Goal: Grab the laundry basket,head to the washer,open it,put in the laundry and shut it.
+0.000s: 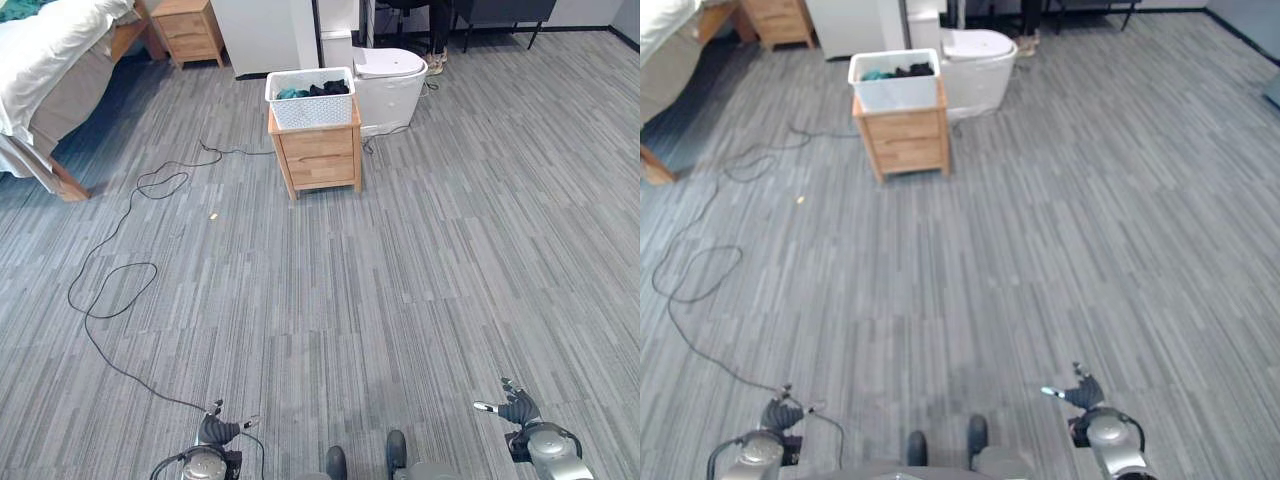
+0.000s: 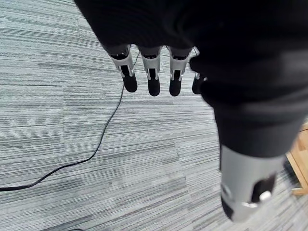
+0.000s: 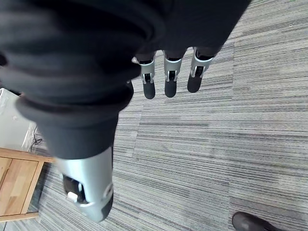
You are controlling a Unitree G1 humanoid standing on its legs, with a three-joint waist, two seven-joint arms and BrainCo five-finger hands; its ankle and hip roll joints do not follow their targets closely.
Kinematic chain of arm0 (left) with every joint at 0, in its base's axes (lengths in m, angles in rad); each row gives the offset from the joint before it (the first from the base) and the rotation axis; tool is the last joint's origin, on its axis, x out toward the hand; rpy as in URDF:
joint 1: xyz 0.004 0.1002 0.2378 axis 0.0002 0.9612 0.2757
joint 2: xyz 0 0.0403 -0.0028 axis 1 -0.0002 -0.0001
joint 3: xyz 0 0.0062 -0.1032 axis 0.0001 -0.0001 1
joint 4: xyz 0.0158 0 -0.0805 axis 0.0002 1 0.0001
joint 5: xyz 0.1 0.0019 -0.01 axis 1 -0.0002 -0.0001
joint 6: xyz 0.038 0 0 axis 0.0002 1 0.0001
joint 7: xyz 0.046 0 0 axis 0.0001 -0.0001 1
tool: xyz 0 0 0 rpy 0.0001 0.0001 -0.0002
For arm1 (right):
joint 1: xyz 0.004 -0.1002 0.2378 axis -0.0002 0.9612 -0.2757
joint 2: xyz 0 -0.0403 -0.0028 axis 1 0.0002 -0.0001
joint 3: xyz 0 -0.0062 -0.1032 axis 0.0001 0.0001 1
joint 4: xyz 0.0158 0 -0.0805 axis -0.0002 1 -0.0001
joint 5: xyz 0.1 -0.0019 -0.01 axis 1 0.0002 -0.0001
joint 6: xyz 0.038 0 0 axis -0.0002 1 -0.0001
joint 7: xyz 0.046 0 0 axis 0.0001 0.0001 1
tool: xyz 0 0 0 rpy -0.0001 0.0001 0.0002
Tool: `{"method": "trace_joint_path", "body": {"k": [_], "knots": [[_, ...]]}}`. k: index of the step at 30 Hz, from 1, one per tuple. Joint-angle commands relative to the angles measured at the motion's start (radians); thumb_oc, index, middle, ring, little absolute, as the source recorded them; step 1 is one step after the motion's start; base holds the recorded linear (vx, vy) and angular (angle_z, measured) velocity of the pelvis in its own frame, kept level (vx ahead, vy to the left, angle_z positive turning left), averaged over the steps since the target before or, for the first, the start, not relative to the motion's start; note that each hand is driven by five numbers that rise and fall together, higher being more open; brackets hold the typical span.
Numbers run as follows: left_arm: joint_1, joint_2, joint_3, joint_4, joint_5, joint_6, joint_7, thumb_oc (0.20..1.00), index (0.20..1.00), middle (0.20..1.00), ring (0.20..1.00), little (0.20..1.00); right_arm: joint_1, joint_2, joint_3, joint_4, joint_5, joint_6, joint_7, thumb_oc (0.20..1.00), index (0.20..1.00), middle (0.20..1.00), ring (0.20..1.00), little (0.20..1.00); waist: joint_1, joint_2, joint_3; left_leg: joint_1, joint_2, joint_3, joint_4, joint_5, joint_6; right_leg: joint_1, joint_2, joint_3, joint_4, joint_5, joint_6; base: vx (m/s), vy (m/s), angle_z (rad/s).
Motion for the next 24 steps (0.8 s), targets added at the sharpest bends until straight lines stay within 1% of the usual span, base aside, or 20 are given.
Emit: {"method": "trace_joint_path", "body": {"k": [1,4,6,11,13,15,16,17,18,19,20,21,23,24], "knots": [[-0.014,0.040,0.018,-0.006,-0.021,-0.015,0.015,1.000,1.000,1.000,1.000,1.000,-0.023,0.035,-0.020,-0.014,-0.003,-0.022,-0.026,1.000,1.000,1.000,1.000,1.000,-0.007,-0.066,-0.027,0.006,-0.030,-0.001,0.000,-0.075,-0.009,0.020,-0.081,0.034,0.053,-0.149,0.101,0.04,0.027,-0.01],[-0.015,0.038,0.019,-0.005,-0.023,-0.012,0.020,1.000,1.000,1.000,1.000,1.000,-0.027,0.037,-0.020,-0.007,-0.002,-0.018,-0.030,1.000,1.000,1.000,1.000,1.000,-0.004,-0.067,-0.023,0.003,-0.033,-0.001,0.002,-0.076,-0.005,0.014,-0.084,0.034,0.060,-0.150,0.103,0.04,0.035,-0.01],[-0.022,0.028,0.031,0.014,-0.062,-0.009,0.026,1.000,1.000,1.000,1.000,1.000,-0.031,0.042,-0.021,-0.001,0.003,-0.015,-0.033,1.000,1.000,1.000,1.000,1.000,-0.001,-0.070,-0.017,-0.006,-0.035,0.000,0.013,-0.081,-0.002,0.008,-0.088,0.032,0.068,-0.153,0.105,0.04,0.051,-0.05],[-0.031,0.038,0.038,0.012,-0.066,-0.009,0.038,1.000,1.000,1.000,1.000,1.000,-0.043,0.048,-0.028,0.004,0.013,-0.010,-0.042,1.000,1.000,1.000,1.000,1.000,0.009,-0.086,-0.003,-0.051,-0.045,0.006,0.079,-0.111,0.009,-0.009,-0.106,0.032,0.084,-0.150,0.115,0.05,0.082,-0.03],[-0.034,0.049,0.041,-0.011,-0.079,-0.014,0.045,1.000,1.000,1.000,1.000,1.000,-0.052,0.050,-0.023,0.008,0.018,-0.010,-0.047,1.000,1.000,1.000,1.000,1.000,0.017,-0.098,0.007,-0.083,-0.052,0.006,0.130,-0.135,0.017,-0.018,-0.117,0.036,0.098,-0.150,0.122,0.08,0.125,-0.04],[-0.036,0.055,0.044,-0.013,-0.082,-0.014,0.047,1.000,1.000,1.000,1.000,1.000,-0.054,0.052,-0.021,0.006,0.018,-0.009,-0.047,1.000,1.000,1.000,1.000,1.000,0.019,-0.102,0.009,-0.096,-0.055,0.006,0.145,-0.145,0.020,-0.027,-0.120,0.035,0.109,-0.151,0.127,0.05,0.078,-0.11],[-0.035,0.066,0.047,-0.032,-0.083,-0.016,0.049,1.000,1.000,1.000,1.000,1.000,-0.057,0.055,-0.018,0.001,0.021,-0.009,-0.047,1.000,1.000,1.000,1.000,1.000,0.026,-0.107,0.017,-0.106,-0.058,0.004,0.165,-0.157,0.026,-0.044,-0.123,0.037,0.149,-0.154,0.135,0.03,0.050,-0.13],[-0.034,0.066,0.047,-0.032,-0.083,-0.016,0.049,1.000,1.000,1.000,1.000,1.000,-0.057,0.055,-0.018,0.001,0.021,-0.009,-0.047,1.000,1.000,1.000,1.000,1.000,0.026,-0.107,0.016,-0.107,-0.058,0.005,0.166,-0.158,0.026,-0.045,-0.123,0.038,0.151,-0.155,0.136,0.06,0.096,-0.09],[-0.032,0.079,0.052,-0.055,-0.083,-0.013,0.049,1.000,1.000,1.000,1.000,1.000,-0.060,0.059,-0.012,-0.011,0.022,-0.007,-0.045,1.000,1.000,1.000,1.000,1.000,0.028,-0.108,0.032,-0.109,-0.057,-0.001,0.180,-0.167,0.033,-0.081,-0.121,0.036,0.237,-0.157,0.145,0.05,0.077,0.00],[-0.033,0.083,0.058,-0.057,-0.085,-0.013,0.055,1.000,1.000,1.000,1.000,1.000,-0.063,0.060,-0.007,-0.016,0.021,-0.007,-0.046,1.000,1.000,1.000,1.000,1.000,0.028,-0.108,0.041,-0.110,-0.055,0.000,0.189,-0.175,0.035,-0.102,-0.122,0.030,0.278,-0.160,0.151,0.05,0.076,-0.09],[-0.033,0.083,0.058,-0.057,-0.085,-0.013,0.055,1.000,1.000,1.000,1.000,1.000,-0.063,0.060,-0.007,-0.016,0.021,-0.007,-0.046,1.000,1.000,1.000,1.000,1.000,0.028,-0.109,0.040,-0.111,-0.055,0.000,0.190,-0.176,0.035,-0.103,-0.122,0.031,0.281,-0.161,0.152,0.06,0.055,-0.07],[-0.033,0.085,0.059,-0.059,-0.082,-0.012,0.054,1.000,1.000,1.000,1.000,1.000,-0.066,0.061,-0.003,-0.021,0.019,-0.005,-0.045,1.000,1.000,1.000,1.000,1.000,0.030,-0.107,0.049,-0.105,-0.053,-0.002,0.191,-0.182,0.037,-0.136,-0.122,0.022,0.328,-0.157,0.153,0.08,0.041,-0.07],[-0.034,0.083,0.054,-0.066,-0.078,-0.012,0.051,1.000,1.000,1.000,1.000,1.000,-0.067,0.060,0.002,-0.028,0.018,-0.006,-0.044,1.000,1.000,1.000,1.000,1.000,0.027,-0.105,0.061,-0.083,-0.054,-0.011,0.185,-0.192,0.038,-0.175,-0.118,0.009,0.355,-0.150,0.145,0.19,0.041,-0.02],[-0.035,0.078,0.049,-0.062,-0.078,-0.011,0.046,1.000,1.000,1.000,1.000,1.000,-0.074,0.056,0.008,-0.028,0.023,-0.007,-0.044,1.000,1.000,1.000,1.000,1.000,0.022,-0.100,0.075,-0.042,-0.058,-0.018,0.164,-0.202,0.038,-0.222,-0.112,-0.019,0.325,-0.123,0.130,0.19,0.015,-0.05]]}}
